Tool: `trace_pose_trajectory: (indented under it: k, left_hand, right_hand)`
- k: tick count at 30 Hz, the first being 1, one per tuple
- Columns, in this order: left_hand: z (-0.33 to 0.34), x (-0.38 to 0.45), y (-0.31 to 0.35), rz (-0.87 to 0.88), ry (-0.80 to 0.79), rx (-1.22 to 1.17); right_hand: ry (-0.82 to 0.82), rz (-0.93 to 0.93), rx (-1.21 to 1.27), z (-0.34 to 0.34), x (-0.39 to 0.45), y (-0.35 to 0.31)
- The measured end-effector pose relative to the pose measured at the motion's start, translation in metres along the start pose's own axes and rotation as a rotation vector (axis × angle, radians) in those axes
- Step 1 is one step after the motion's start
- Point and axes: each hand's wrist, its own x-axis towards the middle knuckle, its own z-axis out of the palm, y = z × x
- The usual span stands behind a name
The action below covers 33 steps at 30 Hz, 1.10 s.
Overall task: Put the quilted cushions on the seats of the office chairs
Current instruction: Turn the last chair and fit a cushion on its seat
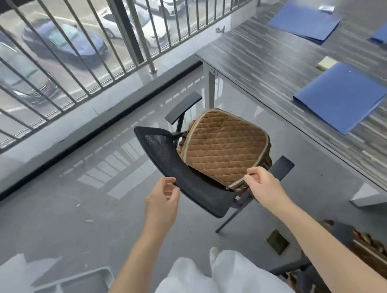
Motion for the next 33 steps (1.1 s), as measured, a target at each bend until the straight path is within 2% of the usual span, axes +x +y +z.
trace_pose_trajectory:
  k: [9,12,16,23,27,33]
  left_hand:
    - [0.046,0.140,0.029,0.027,-0.324,0.168]
    - [0.057,0.206,0.024,-0.045,-0.485,0.282]
    - [0.071,0.284,0.018,-0.095,-0.611,0.399]
    - [0.125,0.396,-0.001,-0.185,-0.698,0.536]
    - [0.167,0.432,-0.034,-0.289,-0.725,0.585]
    - [0.228,0.468,-0.087,-0.329,-0.715,0.643]
  right_hand:
    - [0.110,0.271,0.129,0.021,0.100,0.010]
    - [0.156,0.409,0.217,0.039,0.136,0.007]
    - [0.221,0.591,0.311,0.060,0.165,0.004]
    - [0.234,0.731,0.285,0.083,0.226,0.022]
    - [0.192,0.772,0.263,0.091,0.266,0.053]
    - [0.170,0.793,0.225,0.102,0.342,0.113]
